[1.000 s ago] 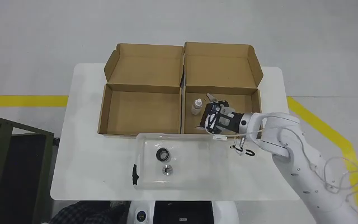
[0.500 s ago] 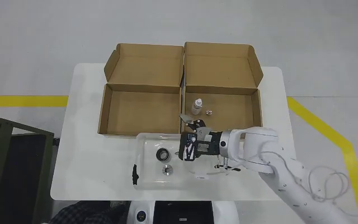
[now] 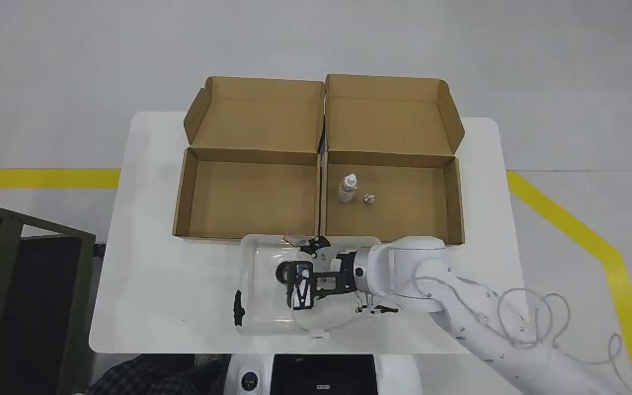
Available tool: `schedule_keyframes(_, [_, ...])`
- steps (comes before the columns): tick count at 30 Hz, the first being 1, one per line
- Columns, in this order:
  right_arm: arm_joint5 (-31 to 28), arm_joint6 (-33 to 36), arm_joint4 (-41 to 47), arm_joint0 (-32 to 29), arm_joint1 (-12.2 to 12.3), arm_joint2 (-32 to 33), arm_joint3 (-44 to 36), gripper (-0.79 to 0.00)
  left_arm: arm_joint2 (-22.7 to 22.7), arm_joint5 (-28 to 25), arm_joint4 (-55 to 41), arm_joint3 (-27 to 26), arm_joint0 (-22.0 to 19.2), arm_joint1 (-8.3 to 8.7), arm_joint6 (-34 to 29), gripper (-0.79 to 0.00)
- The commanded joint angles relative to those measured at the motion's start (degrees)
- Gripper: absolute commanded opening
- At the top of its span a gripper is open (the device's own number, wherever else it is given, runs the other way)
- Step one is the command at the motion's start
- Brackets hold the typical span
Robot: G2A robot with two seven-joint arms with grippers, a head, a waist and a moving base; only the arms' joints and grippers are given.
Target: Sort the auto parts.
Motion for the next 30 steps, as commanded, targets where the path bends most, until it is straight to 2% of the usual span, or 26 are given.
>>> schedule_keyframes(1, [0.0,-0.2,-0.5,0.3,-0.3,-0.9,0.7,-0.169,0.0,0.0,0.0,0.0,0.0,0.0,0.0,0.0])
schedule_keyframes(10, [-0.2,-0.9,-2.6,1.4,-1.7,-4.4,3.8,-0.225,0.0,0.0,0.0,0.0,0.0,0.0,0.0,0.0])
schedule_keyframes(19, [0.5,-2.1,-3.5,2.7,-3.1,-6.4,8.6,-0.215,0.0,0.0,0.0,0.0,0.0,0.0,0.0,0.0])
schedule_keyframes(26, [1.0,-3.6,-4.0,3.5,-4.0,-7.1,12.2,-0.259,0.0,0.0,0.0,0.0,0.0,0.0,0.0,0.0])
schedule_keyframes(30, [1.1,-4.5,-4.1,4.2,-4.6,-7.5,14.7,-0.311,0.0,0.0,0.0,0.0,0.0,0.0,0.0,0.0])
